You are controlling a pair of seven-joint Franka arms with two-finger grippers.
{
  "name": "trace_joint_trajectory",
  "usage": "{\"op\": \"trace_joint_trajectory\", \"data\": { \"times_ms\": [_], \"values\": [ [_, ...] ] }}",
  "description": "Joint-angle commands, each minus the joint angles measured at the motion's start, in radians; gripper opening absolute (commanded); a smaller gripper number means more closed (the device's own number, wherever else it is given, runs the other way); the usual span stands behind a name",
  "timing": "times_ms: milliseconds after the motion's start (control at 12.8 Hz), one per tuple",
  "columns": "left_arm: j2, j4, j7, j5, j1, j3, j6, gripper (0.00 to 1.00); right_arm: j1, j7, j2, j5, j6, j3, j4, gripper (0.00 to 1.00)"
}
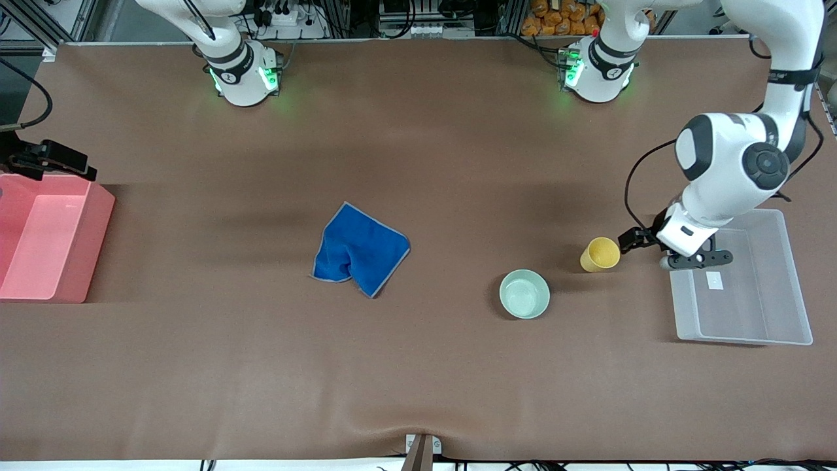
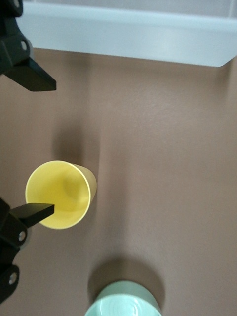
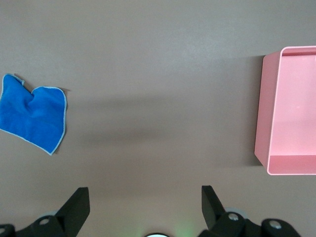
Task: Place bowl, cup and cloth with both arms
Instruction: 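Reach the left gripper down to the yellow cup and grasp it, then move the yellow cup into the clear bin while the right gripper reaches the cloth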
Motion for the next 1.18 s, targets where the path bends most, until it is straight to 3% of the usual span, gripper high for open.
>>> {"op": "trace_joint_trajectory", "data": {
  "times_ms": [0, 235, 392, 548, 705, 1097],
  "values": [
    [0.043, -0.006, -0.012, -0.014, -0.006, -0.001, 0.043, 1.0, -0.011, 0.004, -0.014, -0.002, -0.006, 0.008, -0.008, 1.0],
    [0.095, -0.046, -0.015, -0.014, -0.013, -0.001, 0.173, 1.0, -0.011, 0.002, -0.014, -0.002, -0.008, 0.008, -0.008, 1.0],
    [0.124, -0.051, -0.026, -0.014, -0.016, -0.016, 0.195, 0.9, -0.011, -0.002, -0.011, 0.001, -0.026, 0.008, -0.01, 1.0],
    [0.129, -0.052, -0.015, -0.014, -0.013, -0.018, 0.19, 0.46, 0.002, -0.007, -0.001, 0.01, -0.081, 0.011, -0.015, 1.0],
    [0.13, -0.055, -0.01, -0.014, -0.013, -0.018, 0.189, 0.01, 0.035, -0.004, 0.036, 0.011, -0.047, 0.015, -0.013, 1.0],
    [0.106, -0.02, -0.024, -0.016, -0.006, -0.018, 0.154, 0.0, 0.133, 0.048, 0.199, 0.028, 0.032, 0.015, -0.019, 1.0]
  ]
}}
